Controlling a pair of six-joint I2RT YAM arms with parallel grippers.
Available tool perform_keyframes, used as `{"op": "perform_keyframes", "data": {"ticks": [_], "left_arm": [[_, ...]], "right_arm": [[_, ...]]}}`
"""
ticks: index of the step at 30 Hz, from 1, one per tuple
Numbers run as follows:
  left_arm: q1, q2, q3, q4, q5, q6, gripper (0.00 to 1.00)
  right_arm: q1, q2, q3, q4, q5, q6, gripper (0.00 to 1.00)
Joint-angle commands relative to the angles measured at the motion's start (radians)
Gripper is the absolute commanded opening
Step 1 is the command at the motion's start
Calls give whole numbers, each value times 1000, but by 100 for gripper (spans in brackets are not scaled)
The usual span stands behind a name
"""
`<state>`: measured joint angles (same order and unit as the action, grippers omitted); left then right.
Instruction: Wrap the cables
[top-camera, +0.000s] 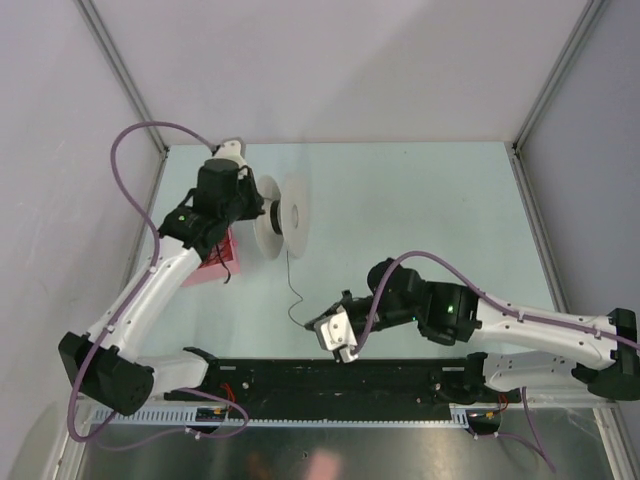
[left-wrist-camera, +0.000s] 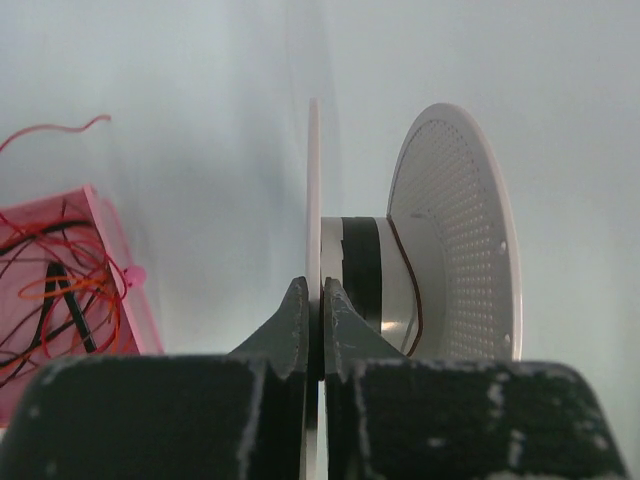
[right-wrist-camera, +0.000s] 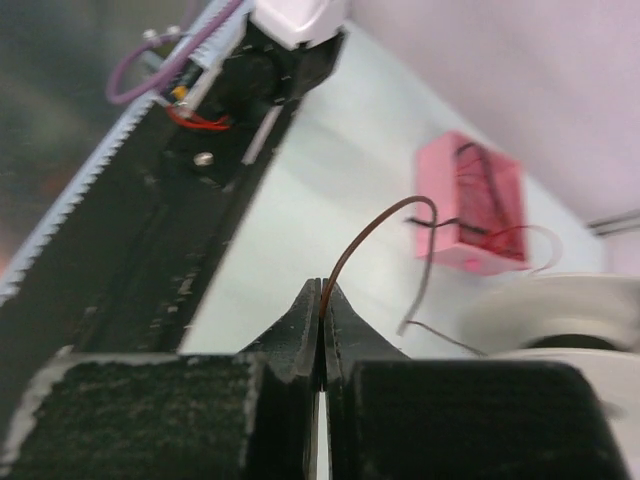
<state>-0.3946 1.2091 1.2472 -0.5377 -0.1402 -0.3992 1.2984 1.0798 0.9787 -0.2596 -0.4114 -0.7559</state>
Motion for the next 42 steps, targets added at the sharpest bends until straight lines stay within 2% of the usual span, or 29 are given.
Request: {"op": "perform_keyframes", "data": {"ticks": [1, 7, 12, 17, 27, 31, 42], "left_arm": [[-44, -9, -35, 82, -71, 50, 0], [-116, -11, -99, 91, 24, 47, 0], [-167, -47, -140, 94, 113, 79, 0], [-179, -100, -190, 113, 327, 95, 0], [-179, -212, -230, 131, 561, 129, 0], [-177, -244, -249, 131, 708, 185, 0], [-103, -274, -276, 132, 953, 219, 0]], "right_arm": [[-60, 39, 142, -44, 38, -174, 0], [-199, 133, 250, 19, -39, -250, 0], [-297, 212, 315, 132, -51, -243, 0], [-408, 270, 354, 224, -83, -193, 0], [-615, 284, 359, 182, -158, -172, 0], [-697, 292, 360, 185, -174, -161, 0], [-1042, 333, 360, 150, -278, -122, 0]]}}
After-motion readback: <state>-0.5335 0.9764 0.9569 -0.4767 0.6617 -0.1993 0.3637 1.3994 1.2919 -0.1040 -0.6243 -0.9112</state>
